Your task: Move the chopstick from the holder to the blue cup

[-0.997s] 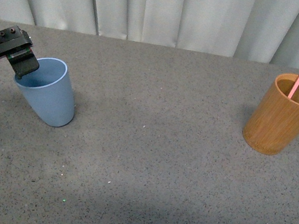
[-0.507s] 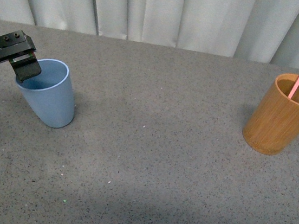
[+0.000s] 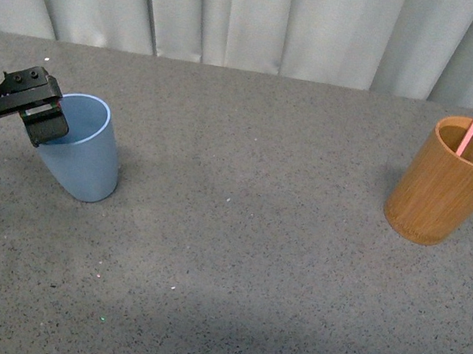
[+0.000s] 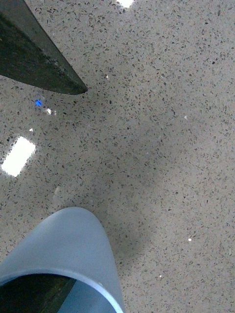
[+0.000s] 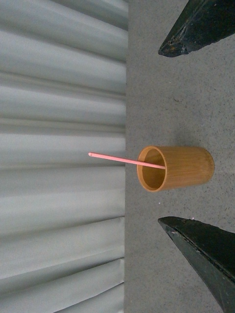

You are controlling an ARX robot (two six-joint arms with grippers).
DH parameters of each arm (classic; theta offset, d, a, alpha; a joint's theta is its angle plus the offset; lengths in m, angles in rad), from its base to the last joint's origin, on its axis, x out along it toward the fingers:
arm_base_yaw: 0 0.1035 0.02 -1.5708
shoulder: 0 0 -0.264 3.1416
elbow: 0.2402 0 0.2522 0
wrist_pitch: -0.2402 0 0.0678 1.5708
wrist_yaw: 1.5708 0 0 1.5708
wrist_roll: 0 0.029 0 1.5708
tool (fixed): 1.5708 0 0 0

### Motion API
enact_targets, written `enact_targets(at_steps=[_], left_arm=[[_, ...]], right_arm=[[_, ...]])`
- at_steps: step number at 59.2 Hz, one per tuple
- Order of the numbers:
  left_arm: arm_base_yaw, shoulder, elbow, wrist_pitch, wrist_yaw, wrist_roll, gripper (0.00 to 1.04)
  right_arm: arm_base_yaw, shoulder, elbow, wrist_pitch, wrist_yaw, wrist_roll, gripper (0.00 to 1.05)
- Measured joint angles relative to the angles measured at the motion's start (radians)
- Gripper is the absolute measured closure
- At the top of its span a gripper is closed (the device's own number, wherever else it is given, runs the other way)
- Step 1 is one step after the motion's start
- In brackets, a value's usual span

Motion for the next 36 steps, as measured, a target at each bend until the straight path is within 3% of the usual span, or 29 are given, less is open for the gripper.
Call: enact_targets(at_steps=[4,18,31,36], left_arm=[[-0.001,0.000,-0.003,0.001,-0.003,0.003,0.08],[-0.004,0.000,-0.013,0.016,0.000,0.003,0.62],[-0.006,-0.002,-0.024,0.026,0.036,0.000,0.98],[-0.008,-0.017,-0.024,0.032,0.053,0.000,1.01]], right_arm=[[0.000,0.000,0.000,0.000,0.000,0.000,0.10],[0.000,0.000,0.000,0.000,0.000,0.000,0.10],[0.000,0.000,0.000,0.000,0.000,0.000,0.10],[0.000,0.000,0.000,0.000,0.000,0.000,0.10]])
